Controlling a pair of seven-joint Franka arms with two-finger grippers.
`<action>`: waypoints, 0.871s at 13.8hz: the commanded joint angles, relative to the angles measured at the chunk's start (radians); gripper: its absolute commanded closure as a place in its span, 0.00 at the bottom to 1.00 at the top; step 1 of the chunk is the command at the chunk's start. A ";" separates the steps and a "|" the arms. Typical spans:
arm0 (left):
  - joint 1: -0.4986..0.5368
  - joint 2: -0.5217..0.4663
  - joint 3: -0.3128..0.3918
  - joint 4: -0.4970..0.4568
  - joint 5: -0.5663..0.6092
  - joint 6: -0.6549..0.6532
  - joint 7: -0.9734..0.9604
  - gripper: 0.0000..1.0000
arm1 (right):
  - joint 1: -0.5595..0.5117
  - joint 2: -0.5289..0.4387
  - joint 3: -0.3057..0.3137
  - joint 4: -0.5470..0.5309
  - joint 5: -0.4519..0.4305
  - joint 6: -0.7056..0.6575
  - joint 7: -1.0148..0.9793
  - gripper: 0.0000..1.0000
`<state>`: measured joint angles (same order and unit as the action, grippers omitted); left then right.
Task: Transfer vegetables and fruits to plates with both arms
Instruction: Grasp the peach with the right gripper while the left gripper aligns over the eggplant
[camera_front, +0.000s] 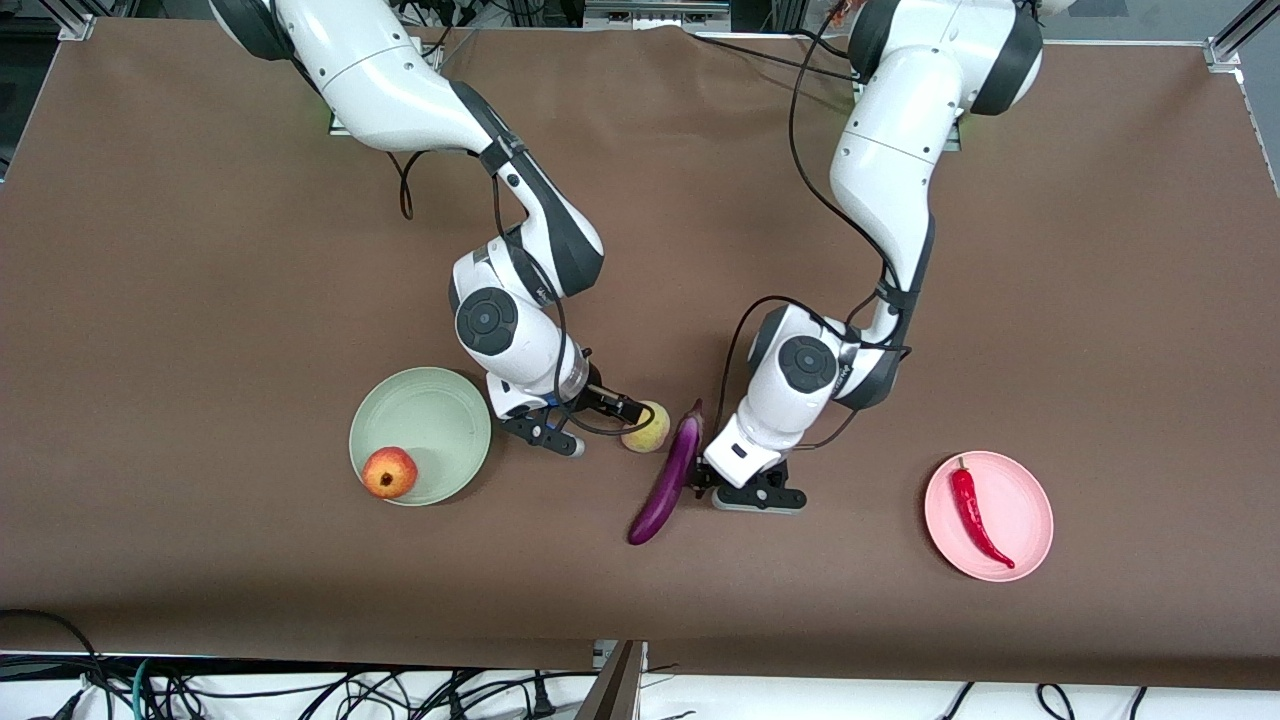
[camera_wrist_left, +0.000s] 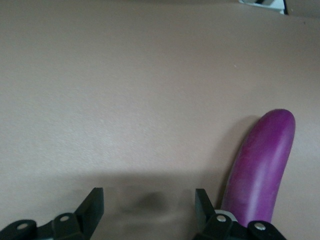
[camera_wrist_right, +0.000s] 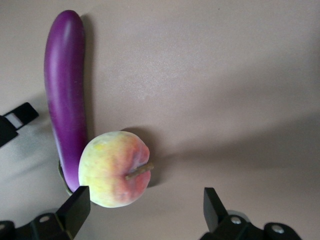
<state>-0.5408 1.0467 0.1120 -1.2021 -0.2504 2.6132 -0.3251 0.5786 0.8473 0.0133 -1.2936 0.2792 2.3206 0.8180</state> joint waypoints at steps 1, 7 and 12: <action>0.027 -0.004 -0.029 0.013 -0.023 0.002 0.035 0.09 | 0.003 0.002 0.005 0.008 0.023 -0.004 0.030 0.00; 0.079 -0.019 -0.071 0.015 -0.023 0.001 0.035 0.00 | 0.056 0.042 0.010 0.016 0.021 0.144 0.173 0.00; 0.119 -0.027 -0.071 0.013 -0.024 0.001 0.034 0.00 | 0.104 0.121 0.008 0.079 0.015 0.284 0.233 0.00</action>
<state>-0.4466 1.0396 0.0545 -1.1822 -0.2504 2.6182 -0.3244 0.6743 0.9198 0.0226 -1.2788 0.2842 2.5820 1.0426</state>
